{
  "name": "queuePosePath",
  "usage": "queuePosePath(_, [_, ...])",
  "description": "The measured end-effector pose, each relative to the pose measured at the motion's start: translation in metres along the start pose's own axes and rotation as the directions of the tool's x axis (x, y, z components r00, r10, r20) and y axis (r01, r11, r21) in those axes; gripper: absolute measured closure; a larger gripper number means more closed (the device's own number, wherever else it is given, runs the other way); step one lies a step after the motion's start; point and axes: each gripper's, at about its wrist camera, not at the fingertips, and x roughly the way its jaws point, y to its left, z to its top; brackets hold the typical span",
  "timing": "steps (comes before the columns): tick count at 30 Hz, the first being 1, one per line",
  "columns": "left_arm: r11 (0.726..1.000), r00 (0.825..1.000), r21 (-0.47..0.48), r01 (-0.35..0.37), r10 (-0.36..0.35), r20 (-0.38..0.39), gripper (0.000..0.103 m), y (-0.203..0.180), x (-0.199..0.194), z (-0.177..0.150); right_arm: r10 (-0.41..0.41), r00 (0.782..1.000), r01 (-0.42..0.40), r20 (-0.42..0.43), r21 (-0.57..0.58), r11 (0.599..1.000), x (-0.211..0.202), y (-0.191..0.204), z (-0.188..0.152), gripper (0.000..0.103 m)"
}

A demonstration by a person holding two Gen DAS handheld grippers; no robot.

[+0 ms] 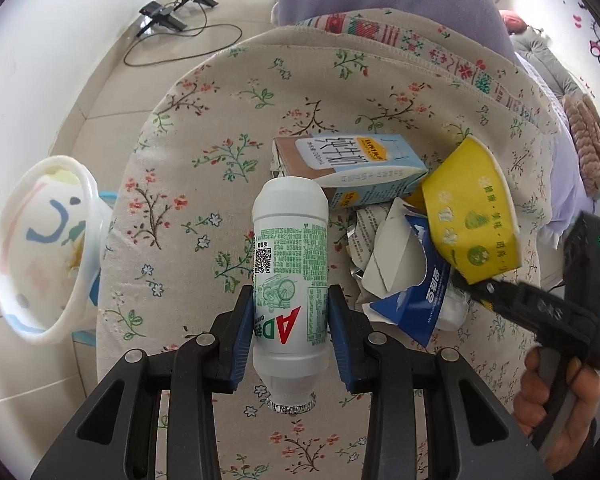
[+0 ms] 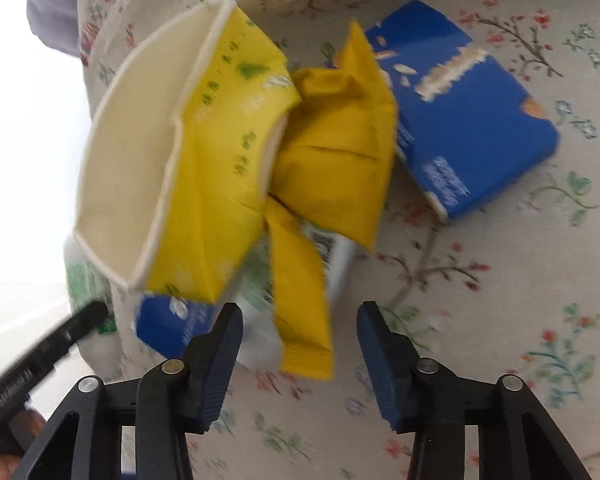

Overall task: Collect trash
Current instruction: 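Grasp the white ADD bottle with the left gripper while the right gripper grasps yellow wrapper, then drop the yellow wrapper into the bucket with the right gripper while the left holds the bottle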

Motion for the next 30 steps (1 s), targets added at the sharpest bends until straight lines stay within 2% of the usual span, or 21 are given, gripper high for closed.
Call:
queuePosePath(2, [1.000, 1.000, 0.008, -0.008, 0.008, 0.006, 0.065, 0.000, -0.002, -0.001, -0.011, 0.999, 0.011, 0.032, 0.018, 1.000, 0.005, 0.001, 0.004, 0.050])
queuePosePath(4, [1.000, 1.000, 0.005, -0.003, 0.003, 0.004, 0.065, 0.001, -0.003, -0.001, -0.021, 0.997, 0.019, 0.068, 0.020, 1.000, 0.008, 0.004, 0.009, 0.055])
queuePosePath(5, [1.000, 1.000, 0.002, 0.003, -0.003, 0.005, 0.065, 0.003, -0.004, 0.000, -0.033, 0.997, 0.032, 0.073, 0.018, 0.999, 0.007, 0.003, 0.012, 0.068])
queuePosePath(6, [1.000, 1.000, 0.000, 0.008, -0.008, 0.008, 0.065, 0.000, -0.009, -0.004, -0.021, 0.997, 0.020, 0.074, 0.023, 1.000, 0.009, 0.004, 0.014, 0.075])
queuePosePath(8, [1.000, 1.000, -0.003, 0.017, -0.017, 0.016, 0.065, 0.002, -0.016, -0.005, -0.008, 0.998, 0.005, 0.058, 0.045, 0.999, 0.007, 0.006, 0.012, 0.082])
queuePosePath(11, [1.000, 0.999, -0.008, 0.028, -0.028, 0.027, 0.065, 0.006, -0.024, -0.006, 0.003, 0.996, -0.004, 0.084, 0.016, 1.000, -0.019, 0.010, 0.003, 0.083])
queuePosePath(15, [0.999, 0.999, -0.023, 0.045, -0.045, 0.026, 0.065, 0.008, -0.027, -0.006, -0.034, 0.992, 0.039, 0.123, -0.037, 0.999, -0.047, 0.011, -0.005, 0.083])
queuePosePath(22, [0.997, 0.997, -0.026, 0.073, -0.072, 0.042, 0.065, 0.005, -0.035, -0.008, -0.077, 0.991, 0.085, 0.112, -0.070, 0.994, -0.049, -0.003, -0.014, 0.083])
queuePosePath(25, [0.996, 0.995, -0.030, 0.085, -0.083, 0.050, 0.065, 0.006, -0.039, -0.009, -0.112, 0.971, 0.144, 0.212, -0.141, 0.980, -0.077, 0.002, -0.022, 0.083])
queuePosePath(30, [0.992, 0.991, -0.054, 0.113, -0.109, 0.074, 0.065, 0.014, -0.048, -0.009, -0.110, 0.907, 0.228, 0.406, -0.254, 0.940, -0.129, 0.025, -0.032, 0.084])
